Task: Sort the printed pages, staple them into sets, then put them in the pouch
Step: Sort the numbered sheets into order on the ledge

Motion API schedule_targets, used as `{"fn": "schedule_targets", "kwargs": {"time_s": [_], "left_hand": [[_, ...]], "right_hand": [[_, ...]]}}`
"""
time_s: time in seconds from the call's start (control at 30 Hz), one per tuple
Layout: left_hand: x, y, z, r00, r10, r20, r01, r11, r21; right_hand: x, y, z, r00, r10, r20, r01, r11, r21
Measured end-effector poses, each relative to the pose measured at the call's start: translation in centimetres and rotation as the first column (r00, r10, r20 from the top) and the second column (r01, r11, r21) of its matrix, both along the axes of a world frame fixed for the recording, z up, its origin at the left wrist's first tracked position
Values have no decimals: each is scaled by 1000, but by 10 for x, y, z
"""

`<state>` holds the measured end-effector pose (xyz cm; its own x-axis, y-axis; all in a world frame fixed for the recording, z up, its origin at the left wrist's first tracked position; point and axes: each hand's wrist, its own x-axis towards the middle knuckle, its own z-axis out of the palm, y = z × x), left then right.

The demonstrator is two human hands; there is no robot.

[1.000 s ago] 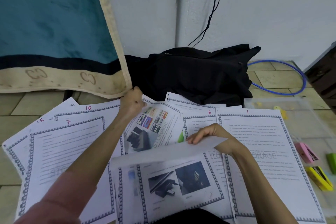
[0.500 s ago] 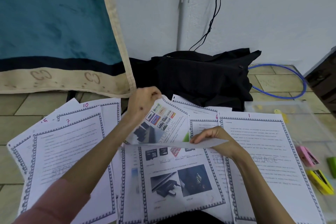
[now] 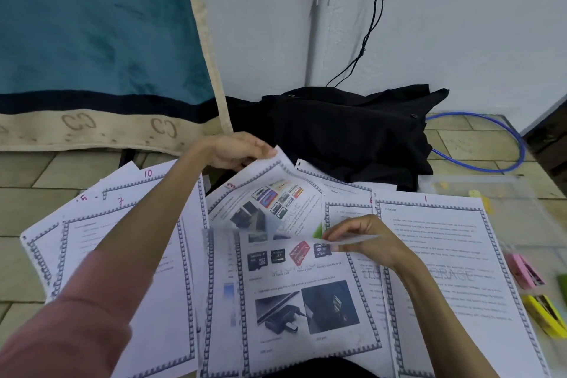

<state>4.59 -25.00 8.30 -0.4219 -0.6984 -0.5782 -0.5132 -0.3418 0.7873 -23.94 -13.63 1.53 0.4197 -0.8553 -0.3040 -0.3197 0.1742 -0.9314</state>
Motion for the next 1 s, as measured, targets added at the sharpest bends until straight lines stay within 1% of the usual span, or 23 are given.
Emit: {"fn": "schedule_targets", "kwargs": {"time_s": [0.07,0.17,0.2,0.23,0.27,0.3,0.33,0.37,0.4,0.43,0.47,0.5,0.53,0.57,0.6,0.63,0.67,0.7,0.77,0.8,0.9,0.97,1.0], "left_hand": [[8,3,1,995,-87,54,84,995,58],[16,5,9,978,-170,122,156,981,119],[17,7,12,970,-184,162,163,978,134],[15,9,16,961,-180,209,154,979,133],[12,9,17,959,-115,258,95,992,85],[7,8,17,956,9,293,4,999,-43],[-1,6,15,938,162,307,-88,966,-244],[-11,6,10,895,319,313,-143,868,-476],[-24,9,6,850,422,314,-118,735,-668],[-39,15,-1,840,445,310,-46,628,-777],[-56,24,-8,868,390,306,28,576,-817],[-74,34,-17,904,293,313,98,570,-816],[-89,43,-30,926,179,332,167,595,-786],[-103,52,-41,922,85,379,245,629,-738],[-115,59,-53,897,30,440,313,660,-683],[-124,63,-64,860,17,510,367,674,-641],[-130,65,-72,812,35,582,409,679,-610],[-135,66,-77,763,58,644,442,681,-585],[-142,65,-81,700,83,710,481,680,-554],[-145,63,-81,696,72,714,482,690,-540],[-150,56,-78,772,44,635,391,754,-528],[-153,54,-77,797,93,596,342,745,-573],[-154,53,-77,786,117,607,344,733,-586]], "right_hand": [[3,3,3,998,-24,-57,22,1000,-21],[9,3,-4,992,-53,-113,46,997,-59],[14,4,-4,988,-65,-140,55,996,-76],[18,5,-6,977,-68,-203,44,992,-121],[23,4,-9,956,-64,-287,6,980,-199],[28,2,-11,929,-46,-367,-62,959,-277],[32,2,-13,912,-11,-411,-131,940,-316],[35,0,-17,908,35,-419,-180,933,-313],[38,0,-18,917,73,-392,-193,941,-277],[39,0,-18,931,74,-357,-170,955,-244],[37,-1,-20,943,22,-332,-110,962,-249],[31,-1,-22,941,-83,-328,-21,954,-301],[25,0,-21,905,-212,-368,63,924,-377],[16,2,-19,839,-323,-439,117,894,-433],[6,4,-19,751,-373,-544,122,889,-442],[-4,6,-19,659,-371,-654,114,909,-401],[-13,9,-21,595,-335,-731,115,935,-335],[-19,10,-26,563,-296,-771,109,952,-285],[-26,13,-30,563,-283,-776,106,956,-272],[-28,14,-31,568,-300,-766,111,951,-290],[-33,13,-31,570,-371,-733,156,925,-347],[-37,11,-30,577,-412,-706,184,907,-379],[-39,11,-30,583,-424,-693,191,901,-390]]}}
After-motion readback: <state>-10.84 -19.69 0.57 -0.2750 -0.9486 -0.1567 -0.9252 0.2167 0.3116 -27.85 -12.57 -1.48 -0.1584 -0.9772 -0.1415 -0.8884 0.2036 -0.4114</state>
